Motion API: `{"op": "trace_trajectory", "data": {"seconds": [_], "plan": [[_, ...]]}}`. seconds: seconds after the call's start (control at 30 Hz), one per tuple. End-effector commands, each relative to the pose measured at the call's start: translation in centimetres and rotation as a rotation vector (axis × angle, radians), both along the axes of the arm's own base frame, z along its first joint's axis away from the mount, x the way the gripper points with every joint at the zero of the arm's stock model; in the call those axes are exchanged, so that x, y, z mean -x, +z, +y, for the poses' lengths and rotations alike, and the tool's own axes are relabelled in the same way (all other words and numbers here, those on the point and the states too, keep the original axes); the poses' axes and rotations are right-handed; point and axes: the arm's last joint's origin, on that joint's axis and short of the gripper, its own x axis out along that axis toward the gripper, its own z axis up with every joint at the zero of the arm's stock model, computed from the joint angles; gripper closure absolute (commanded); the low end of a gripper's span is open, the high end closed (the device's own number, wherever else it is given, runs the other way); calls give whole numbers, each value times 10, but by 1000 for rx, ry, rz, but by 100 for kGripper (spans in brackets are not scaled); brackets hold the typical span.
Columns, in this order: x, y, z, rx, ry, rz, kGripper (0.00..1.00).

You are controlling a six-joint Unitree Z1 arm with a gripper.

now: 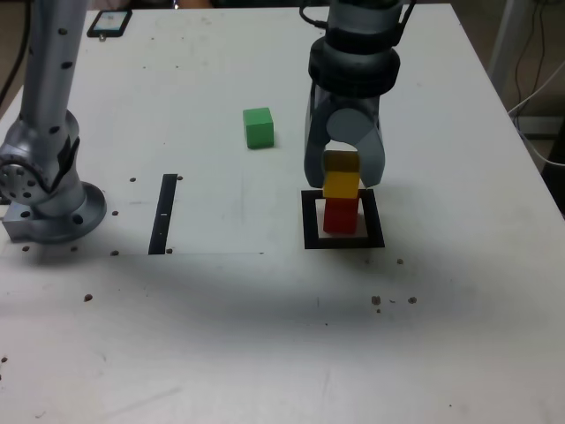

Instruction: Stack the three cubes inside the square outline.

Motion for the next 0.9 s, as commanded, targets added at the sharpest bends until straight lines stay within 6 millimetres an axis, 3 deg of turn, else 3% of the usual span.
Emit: {"op": "trace_trajectory", "data": {"seconds": [0.0, 0.73, 0.87], "plan": [[-1, -3, 1, -1, -1, 2, 73], [2, -6, -3, 30, -11, -25, 72], [3, -8, -3, 28, -11, -19, 58]]}}
